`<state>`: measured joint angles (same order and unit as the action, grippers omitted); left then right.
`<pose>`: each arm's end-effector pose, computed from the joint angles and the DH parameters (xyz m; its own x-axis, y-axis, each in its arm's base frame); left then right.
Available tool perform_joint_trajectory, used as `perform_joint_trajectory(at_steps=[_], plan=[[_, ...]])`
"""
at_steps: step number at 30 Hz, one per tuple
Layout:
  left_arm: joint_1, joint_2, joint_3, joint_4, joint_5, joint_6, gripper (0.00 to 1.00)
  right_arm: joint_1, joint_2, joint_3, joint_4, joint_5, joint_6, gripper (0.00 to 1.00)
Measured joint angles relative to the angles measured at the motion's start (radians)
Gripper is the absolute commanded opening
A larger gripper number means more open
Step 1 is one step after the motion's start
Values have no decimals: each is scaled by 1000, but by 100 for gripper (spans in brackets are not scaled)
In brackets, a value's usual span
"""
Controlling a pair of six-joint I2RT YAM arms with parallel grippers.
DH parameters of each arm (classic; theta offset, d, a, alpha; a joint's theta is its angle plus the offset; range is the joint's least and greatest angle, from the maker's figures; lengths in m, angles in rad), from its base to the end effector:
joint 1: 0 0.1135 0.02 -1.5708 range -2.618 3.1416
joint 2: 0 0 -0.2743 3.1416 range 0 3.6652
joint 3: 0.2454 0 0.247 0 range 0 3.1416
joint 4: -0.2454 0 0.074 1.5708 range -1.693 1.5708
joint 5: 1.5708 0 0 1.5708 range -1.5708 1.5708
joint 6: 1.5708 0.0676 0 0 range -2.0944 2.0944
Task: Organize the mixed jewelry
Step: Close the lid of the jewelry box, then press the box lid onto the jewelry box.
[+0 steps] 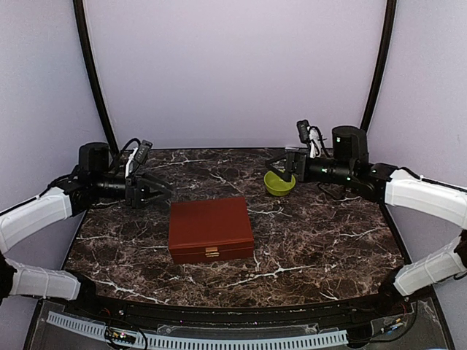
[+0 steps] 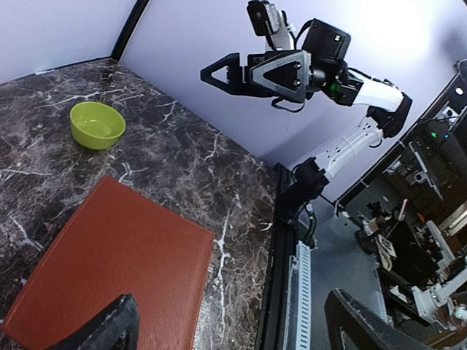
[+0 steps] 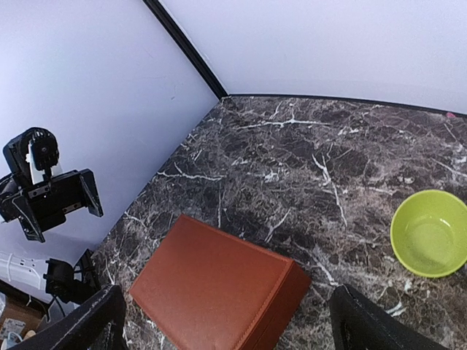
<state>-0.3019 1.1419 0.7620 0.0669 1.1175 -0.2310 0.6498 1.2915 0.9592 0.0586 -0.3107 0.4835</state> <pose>0.2199 -0.1321 0.2979 -0.5030 0.0516 -0.8628 0.8544 0.1804 -0.4873 0.2452 0.2123 0.3183 -0.5673 0.1249 -0.8140 -0.6175 0.5895 0.5207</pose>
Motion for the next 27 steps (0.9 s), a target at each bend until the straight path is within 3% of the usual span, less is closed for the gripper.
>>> perform_joint_trajectory(at_steps=[5,11,17,21,27], plan=[[-110,-153,-42,-135,-249,71,78,84,-51,-31,-41,120,25,96],[-296,-204,-85,-182,-569,60,56,197,-76,-49,-112,287,97,95],[-505,-68,-86,-190,-847,-7,39,270,-101,-95,-163,420,177,94],[-624,79,-36,-200,-999,-25,36,284,-134,-135,-182,477,219,94],[-680,220,58,-199,-1158,-47,31,285,-168,-159,-189,519,253,94]])
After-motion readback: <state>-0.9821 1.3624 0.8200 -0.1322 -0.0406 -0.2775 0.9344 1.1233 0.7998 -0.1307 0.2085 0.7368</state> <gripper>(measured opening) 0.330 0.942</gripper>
